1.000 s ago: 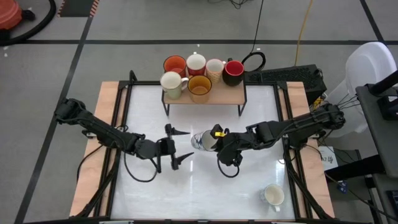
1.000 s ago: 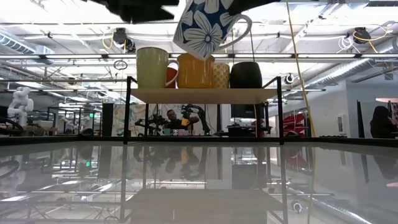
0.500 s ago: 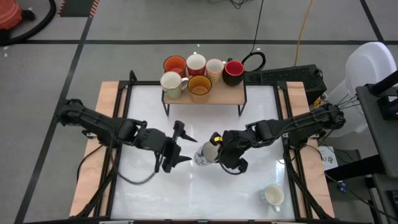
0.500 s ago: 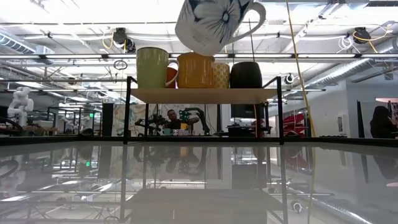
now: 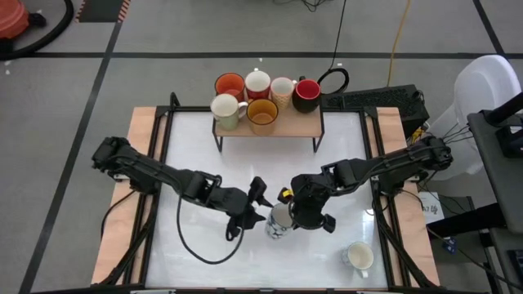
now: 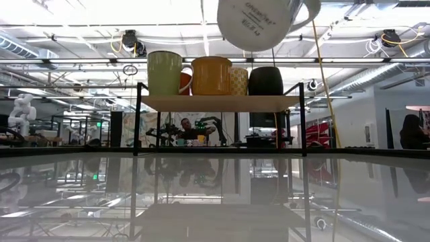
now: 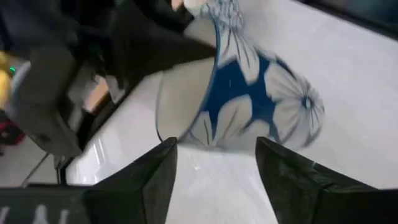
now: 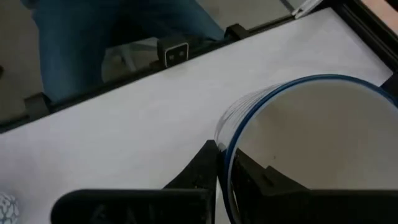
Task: Place coffee mugs
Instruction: Put the blue patterned mug on the shelf
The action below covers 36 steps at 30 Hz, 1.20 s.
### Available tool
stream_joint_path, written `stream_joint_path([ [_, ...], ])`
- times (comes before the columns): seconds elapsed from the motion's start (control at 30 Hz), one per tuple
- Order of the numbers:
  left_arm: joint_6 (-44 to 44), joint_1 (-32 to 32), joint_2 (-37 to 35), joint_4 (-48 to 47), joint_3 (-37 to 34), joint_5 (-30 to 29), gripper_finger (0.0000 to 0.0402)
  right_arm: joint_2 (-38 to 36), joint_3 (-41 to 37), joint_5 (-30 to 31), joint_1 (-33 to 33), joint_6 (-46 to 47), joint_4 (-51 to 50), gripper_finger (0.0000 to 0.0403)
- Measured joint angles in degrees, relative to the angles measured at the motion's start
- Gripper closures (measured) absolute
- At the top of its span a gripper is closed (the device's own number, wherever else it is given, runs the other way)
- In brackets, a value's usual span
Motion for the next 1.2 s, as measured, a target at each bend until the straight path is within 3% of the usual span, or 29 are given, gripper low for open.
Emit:
stream_joint_path([
  [0.2,2.95,0.62,0.12,2.68,0.0,1.19,0.0211,-0.04,-3.89,-4.36,-0.23,1.44,4.2,0.039],
  [0.53,3.99,2.1,0.12,2.54,0.0,14.5,0.0233,0.0,-8.07,-9.01,-0.62,1.42,10.69,0.039],
  [0.93,2.26,2.17,0.16,2.84,-0.55,14.32,0.0241,0.0,-9.89,-8.49,-0.69,3.48,11.12,0.039],
  [1.2,-0.46,2.69,0.16,4.99,-0.55,14.18,0.0241,0.0,-13.0,-1.97,-0.41,7.41,11.05,0.039],
])
